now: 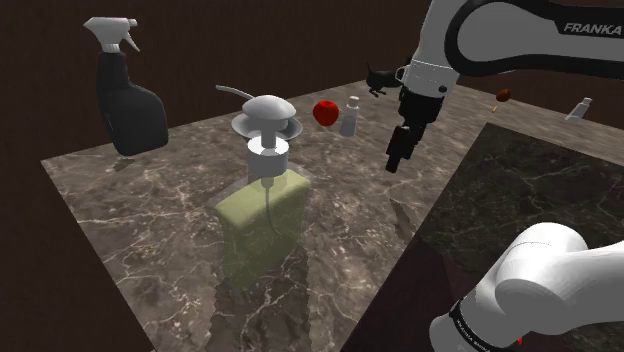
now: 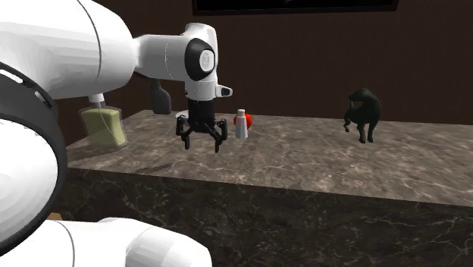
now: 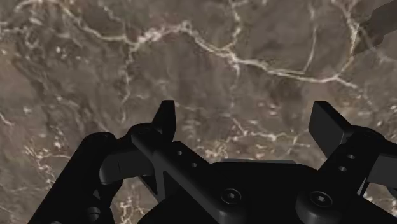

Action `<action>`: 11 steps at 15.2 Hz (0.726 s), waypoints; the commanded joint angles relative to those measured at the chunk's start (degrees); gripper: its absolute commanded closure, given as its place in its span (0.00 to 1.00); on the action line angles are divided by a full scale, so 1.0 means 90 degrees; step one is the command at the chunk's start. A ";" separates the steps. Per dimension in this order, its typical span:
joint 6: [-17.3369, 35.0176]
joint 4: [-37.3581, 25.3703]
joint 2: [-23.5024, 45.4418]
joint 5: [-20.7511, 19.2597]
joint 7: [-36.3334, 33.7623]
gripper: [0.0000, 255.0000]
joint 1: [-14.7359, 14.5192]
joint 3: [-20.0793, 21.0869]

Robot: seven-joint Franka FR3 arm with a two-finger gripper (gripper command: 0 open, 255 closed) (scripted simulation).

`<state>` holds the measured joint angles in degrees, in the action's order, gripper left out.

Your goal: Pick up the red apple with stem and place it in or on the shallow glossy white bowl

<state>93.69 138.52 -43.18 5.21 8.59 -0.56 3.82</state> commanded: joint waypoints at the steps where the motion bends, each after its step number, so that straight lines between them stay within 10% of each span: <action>1: 0.0000 0.0000 0.0000 0.0000 0.0000 0.00 0.0000 0.0000; 11: 0.0749 -0.1845 0.2318 0.0395 0.0873 0.00 0.0014 -0.0671</action>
<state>100.10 123.91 -24.39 8.12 15.86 -0.29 -1.83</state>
